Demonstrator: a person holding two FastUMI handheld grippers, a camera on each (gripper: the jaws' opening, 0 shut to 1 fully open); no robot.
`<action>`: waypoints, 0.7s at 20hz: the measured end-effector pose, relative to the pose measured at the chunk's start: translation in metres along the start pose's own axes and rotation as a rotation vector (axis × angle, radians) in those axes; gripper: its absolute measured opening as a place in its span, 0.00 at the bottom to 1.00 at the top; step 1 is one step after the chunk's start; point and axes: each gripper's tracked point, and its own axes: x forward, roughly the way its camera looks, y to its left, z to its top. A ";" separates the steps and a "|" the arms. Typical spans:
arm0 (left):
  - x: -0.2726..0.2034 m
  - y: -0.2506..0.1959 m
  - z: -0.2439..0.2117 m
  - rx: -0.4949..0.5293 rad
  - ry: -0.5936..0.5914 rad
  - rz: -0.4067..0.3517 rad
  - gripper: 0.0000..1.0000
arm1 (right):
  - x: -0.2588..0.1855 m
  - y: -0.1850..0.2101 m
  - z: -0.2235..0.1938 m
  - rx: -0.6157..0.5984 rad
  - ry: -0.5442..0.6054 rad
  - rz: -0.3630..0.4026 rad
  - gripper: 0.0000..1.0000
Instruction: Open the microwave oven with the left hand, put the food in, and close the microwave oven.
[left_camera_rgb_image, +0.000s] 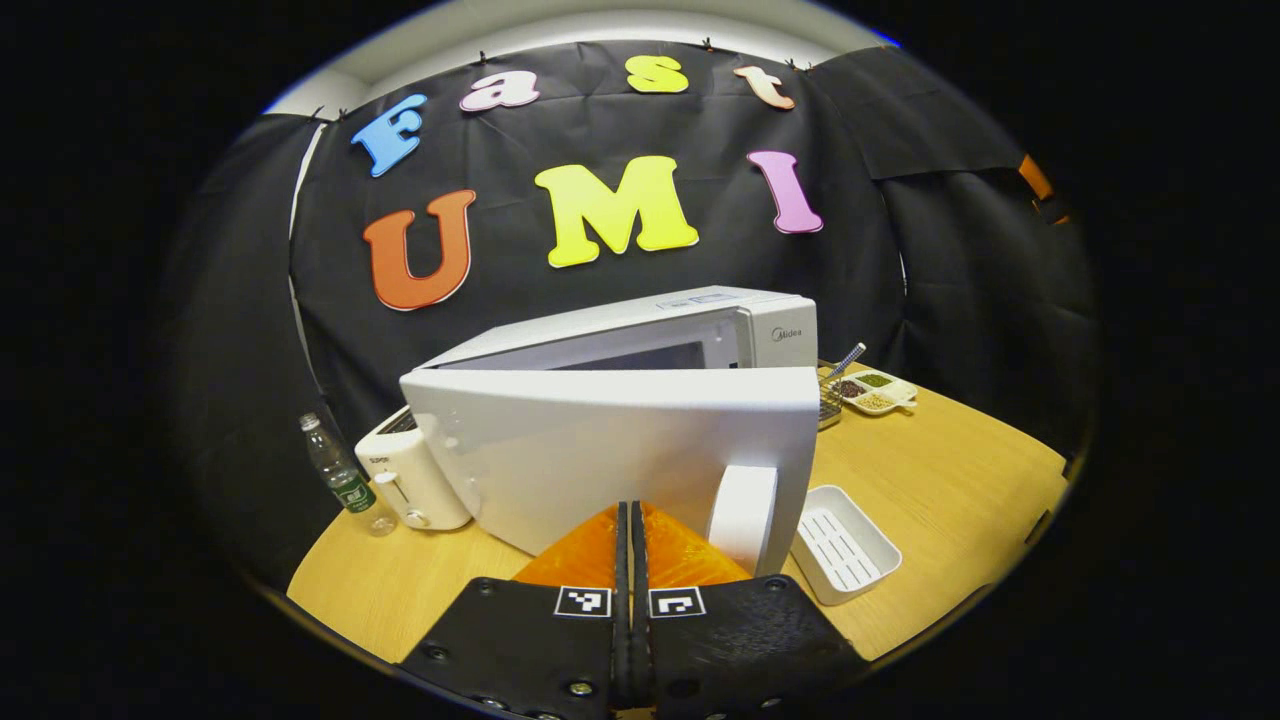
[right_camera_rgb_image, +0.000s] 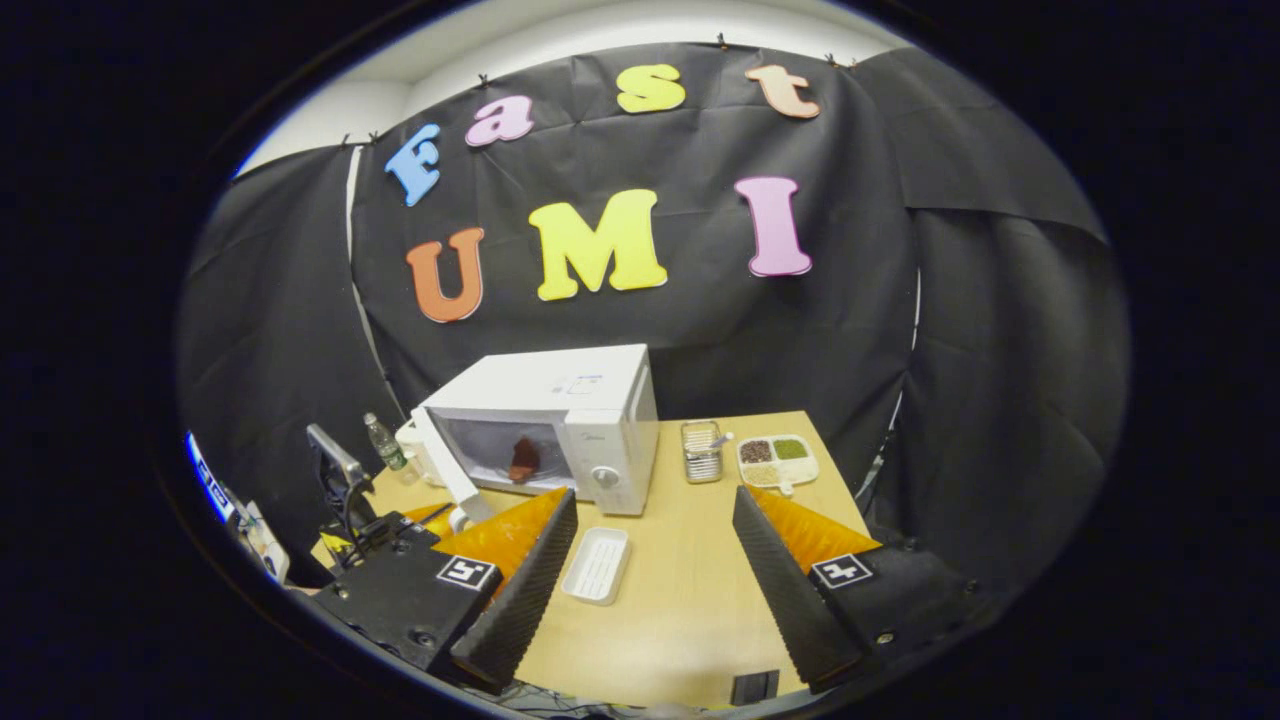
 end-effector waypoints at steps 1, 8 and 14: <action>0.007 -0.006 0.003 0.003 -0.002 -0.004 0.00 | 0.001 -0.006 0.000 -0.004 0.002 -0.005 1.00; 0.057 -0.033 0.021 0.006 -0.011 -0.014 0.00 | 0.008 -0.044 0.001 0.016 0.011 -0.027 1.00; 0.098 -0.046 0.035 0.011 -0.019 -0.008 0.00 | 0.019 -0.072 -0.004 0.032 0.038 -0.038 1.00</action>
